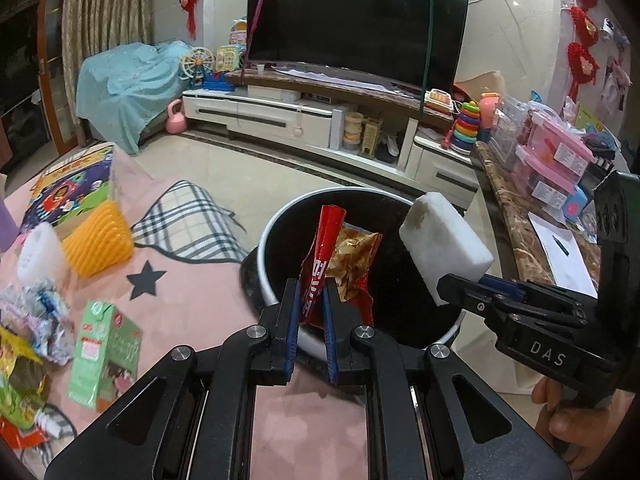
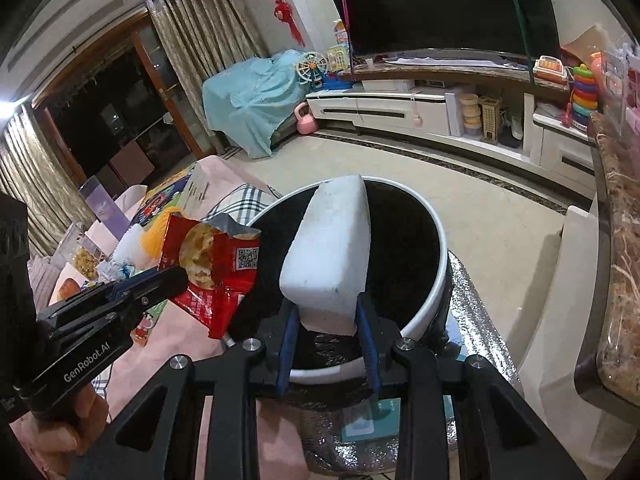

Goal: Collect trash
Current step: 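Carry both items over the black bin and open both tools to drop them, then move both open tools back toward the snack pile on the table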

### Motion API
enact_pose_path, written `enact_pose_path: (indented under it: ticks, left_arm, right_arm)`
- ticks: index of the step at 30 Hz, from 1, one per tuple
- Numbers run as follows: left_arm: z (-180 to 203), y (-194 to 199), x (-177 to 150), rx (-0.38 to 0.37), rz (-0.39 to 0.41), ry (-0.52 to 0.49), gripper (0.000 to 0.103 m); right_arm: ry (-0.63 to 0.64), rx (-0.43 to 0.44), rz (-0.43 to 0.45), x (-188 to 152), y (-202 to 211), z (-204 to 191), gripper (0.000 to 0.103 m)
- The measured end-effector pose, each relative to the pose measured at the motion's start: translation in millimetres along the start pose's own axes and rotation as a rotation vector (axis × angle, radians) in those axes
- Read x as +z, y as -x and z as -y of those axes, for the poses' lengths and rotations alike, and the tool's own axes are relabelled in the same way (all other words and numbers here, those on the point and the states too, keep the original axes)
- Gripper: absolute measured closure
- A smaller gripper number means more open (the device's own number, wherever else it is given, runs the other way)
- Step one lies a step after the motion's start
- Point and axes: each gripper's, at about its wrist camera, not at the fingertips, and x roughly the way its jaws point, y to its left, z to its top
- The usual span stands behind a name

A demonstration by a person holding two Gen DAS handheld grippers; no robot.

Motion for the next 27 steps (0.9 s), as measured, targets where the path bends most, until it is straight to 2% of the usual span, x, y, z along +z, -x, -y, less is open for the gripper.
enact_pose_path:
  ticks: [11, 12, 15, 16, 17, 18, 19, 22, 24, 25, 27]
  left_arm:
    - [-1.3, -23.6, 8.5, -0.023, -0.044, 0.026, 0.092]
    - [-0.2, -24.9, 9.9, -0.020, -0.042, 0.021, 0.092]
    - [1.4, -26.4, 11.7, -0.022, -0.047, 0.009, 0.086]
    - [1.5, -25.5, 11.6, -0.018, -0.045, 0.007, 0.078]
    - [0.6, -22.8, 10.7, -0.017, -0.036, 0.007, 0.069]
    - [-0.8, -20.5, 9.8, -0.014, -0.029, 0.010, 0.065]
    - [-2.8, -16.4, 7.9, -0.010, -0.019, 0.016, 0.060]
    - [-9.8, -3.9, -1.0, -0.001, 0.001, 0.034, 0.056]
    - [-16.8, 7.2, -12.3, 0.020, 0.012, 0.059, 0.047]
    - [-20.0, 11.9, -16.4, 0.026, 0.019, 0.073, 0.043]
    - [-28.6, 25.3, -30.0, 0.031, 0.045, 0.110, 0.042]
  right_arm:
    - [-0.014, -0.025, -0.020, 7.5, -10.5, 8.4, 0.069]
    - [-0.018, -0.026, -0.024, 7.9, -10.7, 8.3, 0.066]
    - [-0.023, -0.032, -0.026, 10.2, -9.8, 9.2, 0.065]
    - [-0.024, -0.032, -0.023, 11.6, -9.3, 9.6, 0.063]
    - [-0.027, -0.031, -0.020, 12.2, -7.6, 9.7, 0.056]
    - [-0.029, -0.027, -0.014, 12.5, -5.7, 9.8, 0.048]
    - [-0.028, -0.027, -0.009, 11.8, -3.9, 9.0, 0.048]
    - [-0.026, -0.027, 0.004, 7.6, 2.8, 4.1, 0.046]
    - [-0.026, -0.022, 0.011, 2.7, 6.2, -0.4, 0.033]
    - [-0.027, -0.016, 0.018, -0.7, 8.6, -3.6, 0.031]
    - [-0.037, 0.005, 0.029, -9.5, 14.2, -10.4, 0.028]
